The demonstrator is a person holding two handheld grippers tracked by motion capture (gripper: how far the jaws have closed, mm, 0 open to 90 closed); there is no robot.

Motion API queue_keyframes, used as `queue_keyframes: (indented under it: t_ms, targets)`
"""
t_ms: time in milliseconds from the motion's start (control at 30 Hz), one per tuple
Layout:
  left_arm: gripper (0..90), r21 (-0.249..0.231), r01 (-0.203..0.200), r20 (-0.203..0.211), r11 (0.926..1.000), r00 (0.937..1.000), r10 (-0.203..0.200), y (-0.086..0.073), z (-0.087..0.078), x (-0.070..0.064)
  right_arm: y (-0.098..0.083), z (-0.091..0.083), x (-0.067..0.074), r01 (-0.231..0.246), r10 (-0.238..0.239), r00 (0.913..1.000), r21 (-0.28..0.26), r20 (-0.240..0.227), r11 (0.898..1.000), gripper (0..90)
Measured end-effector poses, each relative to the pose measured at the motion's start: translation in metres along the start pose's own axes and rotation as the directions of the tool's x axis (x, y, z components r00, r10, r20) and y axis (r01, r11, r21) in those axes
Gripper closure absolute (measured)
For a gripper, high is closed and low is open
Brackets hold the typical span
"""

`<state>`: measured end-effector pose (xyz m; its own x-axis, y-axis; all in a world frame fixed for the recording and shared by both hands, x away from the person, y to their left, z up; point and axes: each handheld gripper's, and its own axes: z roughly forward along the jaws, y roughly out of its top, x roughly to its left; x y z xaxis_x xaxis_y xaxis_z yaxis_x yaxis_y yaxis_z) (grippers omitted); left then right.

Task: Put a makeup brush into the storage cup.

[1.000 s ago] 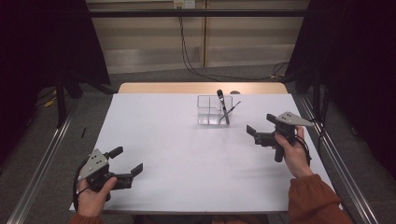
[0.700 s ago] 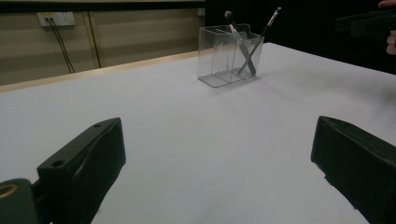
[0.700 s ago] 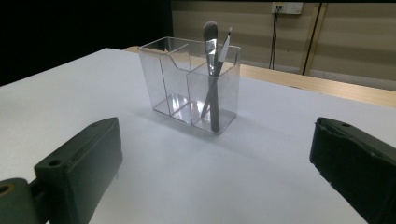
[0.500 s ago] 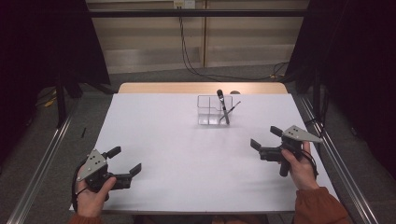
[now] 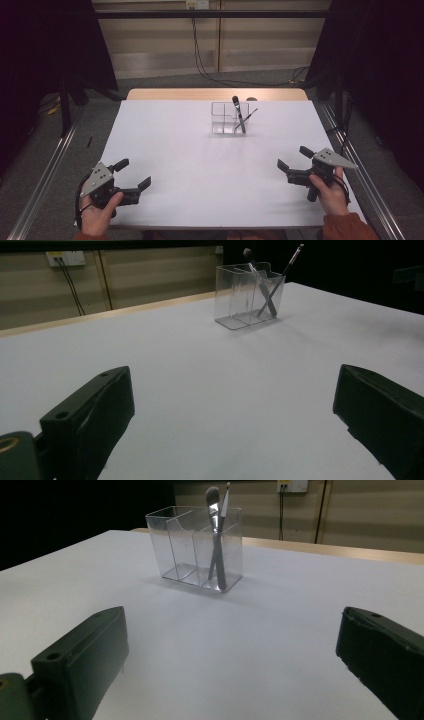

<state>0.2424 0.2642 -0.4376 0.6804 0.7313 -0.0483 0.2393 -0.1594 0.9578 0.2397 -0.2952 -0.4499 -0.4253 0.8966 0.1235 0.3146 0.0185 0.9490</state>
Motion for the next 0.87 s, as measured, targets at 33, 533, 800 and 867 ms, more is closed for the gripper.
queue_keyframes:
  t_ms: [33,533,800,867]
  targets:
    - [2.9,-0.001,0.002,0.004,1.0000,1.0000,-0.002,0.000,0.000,0.000,-0.002,-0.002,0.000,0.007,-0.007,1.0000,-0.004,0.003,1.000,0.2]
    - [2.9,0.006,-0.006,-0.013,1.0000,0.9999,0.006,-0.001,-0.006,0.002,-0.013,-0.028,0.006,0.017,-0.016,0.9998,-0.018,0.015,1.000,0.2]
    - [2.9,0.021,-0.008,-0.017,0.9998,0.9998,0.009,-0.002,-0.005,0.003,-0.014,-0.030,0.006,0.016,-0.016,0.9999,-0.006,0.005,1.000,0.2]
    - [2.9,0.019,-0.008,-0.014,0.9998,0.9999,0.008,-0.002,-0.005,0.003,-0.015,-0.029,0.006,0.020,-0.020,0.9998,-0.005,0.005,1.000,0.5]
